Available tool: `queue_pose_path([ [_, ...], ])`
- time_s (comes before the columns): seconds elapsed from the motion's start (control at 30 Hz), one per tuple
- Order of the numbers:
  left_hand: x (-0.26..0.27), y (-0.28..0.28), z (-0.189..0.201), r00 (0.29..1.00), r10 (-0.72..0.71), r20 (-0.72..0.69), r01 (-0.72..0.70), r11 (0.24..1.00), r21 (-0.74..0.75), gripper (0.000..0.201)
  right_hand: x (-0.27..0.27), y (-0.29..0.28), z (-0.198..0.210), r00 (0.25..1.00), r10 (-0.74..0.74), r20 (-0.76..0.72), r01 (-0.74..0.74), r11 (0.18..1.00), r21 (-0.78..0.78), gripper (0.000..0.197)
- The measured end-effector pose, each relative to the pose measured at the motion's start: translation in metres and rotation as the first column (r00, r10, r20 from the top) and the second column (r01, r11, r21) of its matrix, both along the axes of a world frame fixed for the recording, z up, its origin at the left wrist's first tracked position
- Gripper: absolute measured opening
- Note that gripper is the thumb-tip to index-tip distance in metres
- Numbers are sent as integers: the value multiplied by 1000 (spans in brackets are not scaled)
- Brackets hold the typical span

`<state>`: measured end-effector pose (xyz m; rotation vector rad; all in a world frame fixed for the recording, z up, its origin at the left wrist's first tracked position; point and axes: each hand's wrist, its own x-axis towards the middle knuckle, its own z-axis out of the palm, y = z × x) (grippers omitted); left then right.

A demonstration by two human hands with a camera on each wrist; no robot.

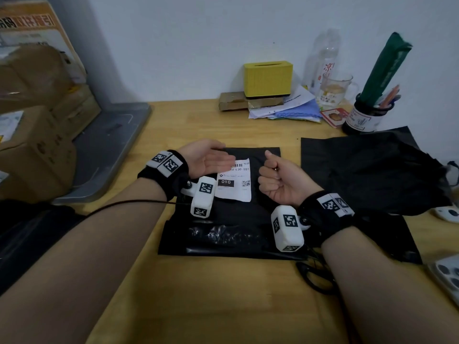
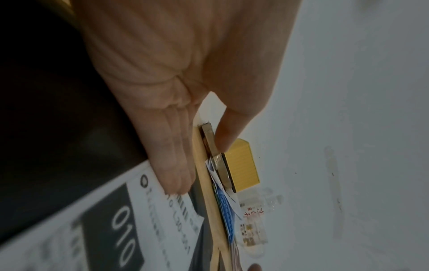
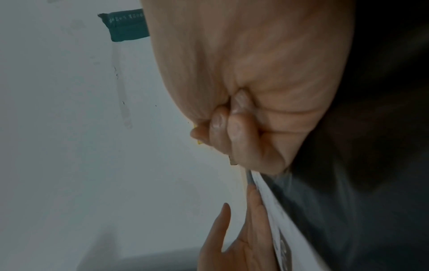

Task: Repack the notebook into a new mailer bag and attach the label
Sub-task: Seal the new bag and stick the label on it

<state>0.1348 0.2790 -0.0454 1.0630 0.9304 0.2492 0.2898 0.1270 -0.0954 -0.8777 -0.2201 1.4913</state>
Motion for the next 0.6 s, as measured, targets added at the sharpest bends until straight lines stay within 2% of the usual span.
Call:
queue_pose_path([
  [0.13, 1, 11, -2, 991, 120, 59, -121, 992, 24, 38, 1, 0, 0, 1000, -1, -8, 1, 1000, 0, 59],
  [0.3, 0, 17, -5, 983, 177, 50, -184, 963, 199, 38, 3, 0, -2, 1000, 5, -29, -4, 1000, 6, 58],
  [0.37, -4, 20, 0, 988, 155, 14, -154, 958, 242, 39, 4, -1, -2, 999, 3, -35, -3, 1000, 12, 58],
  [0.47, -13, 18, 11, 995, 102, 15, -103, 972, 210, 39, 4, 0, -1, 999, 16, -45, -15, 1000, 16, 59],
  [0.6, -8, -9, 26, 993, -118, 17, 116, 991, 68, 49, 3, 0, -1, 998, 9, -61, -8, 1000, 25, 59],
])
